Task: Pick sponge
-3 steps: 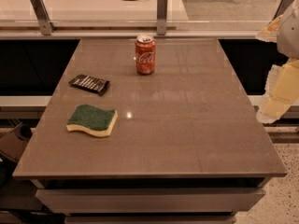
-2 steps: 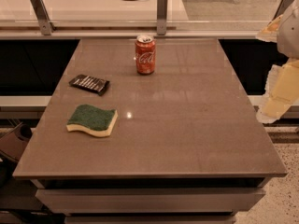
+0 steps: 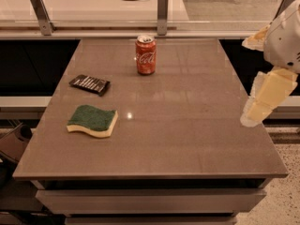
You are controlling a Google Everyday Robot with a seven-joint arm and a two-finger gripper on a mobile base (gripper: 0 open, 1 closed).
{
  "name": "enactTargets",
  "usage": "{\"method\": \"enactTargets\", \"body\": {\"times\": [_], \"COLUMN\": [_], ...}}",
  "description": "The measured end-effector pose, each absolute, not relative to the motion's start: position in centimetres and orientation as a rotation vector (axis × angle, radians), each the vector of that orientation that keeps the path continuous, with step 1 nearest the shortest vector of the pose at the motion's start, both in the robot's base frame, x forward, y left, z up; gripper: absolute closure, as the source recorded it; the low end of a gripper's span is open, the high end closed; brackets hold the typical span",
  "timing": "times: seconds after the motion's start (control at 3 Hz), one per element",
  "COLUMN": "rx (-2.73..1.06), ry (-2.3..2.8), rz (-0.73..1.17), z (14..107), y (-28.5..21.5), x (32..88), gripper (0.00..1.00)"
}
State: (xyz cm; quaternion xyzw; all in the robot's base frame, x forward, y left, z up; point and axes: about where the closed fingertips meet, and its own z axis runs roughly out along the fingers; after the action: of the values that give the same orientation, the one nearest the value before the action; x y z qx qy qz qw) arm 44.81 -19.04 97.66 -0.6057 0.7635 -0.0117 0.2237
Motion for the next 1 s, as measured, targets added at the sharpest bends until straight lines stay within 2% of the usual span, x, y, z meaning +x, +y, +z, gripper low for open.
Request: {"method": "enactTargets", "body": {"times": [1.0], "rx": [-1.532], "ry": [1.761], "rz": [0.414], "z": [92.1], "y": [-7.0], "x": [47.9], "gripper": [0.0]}}
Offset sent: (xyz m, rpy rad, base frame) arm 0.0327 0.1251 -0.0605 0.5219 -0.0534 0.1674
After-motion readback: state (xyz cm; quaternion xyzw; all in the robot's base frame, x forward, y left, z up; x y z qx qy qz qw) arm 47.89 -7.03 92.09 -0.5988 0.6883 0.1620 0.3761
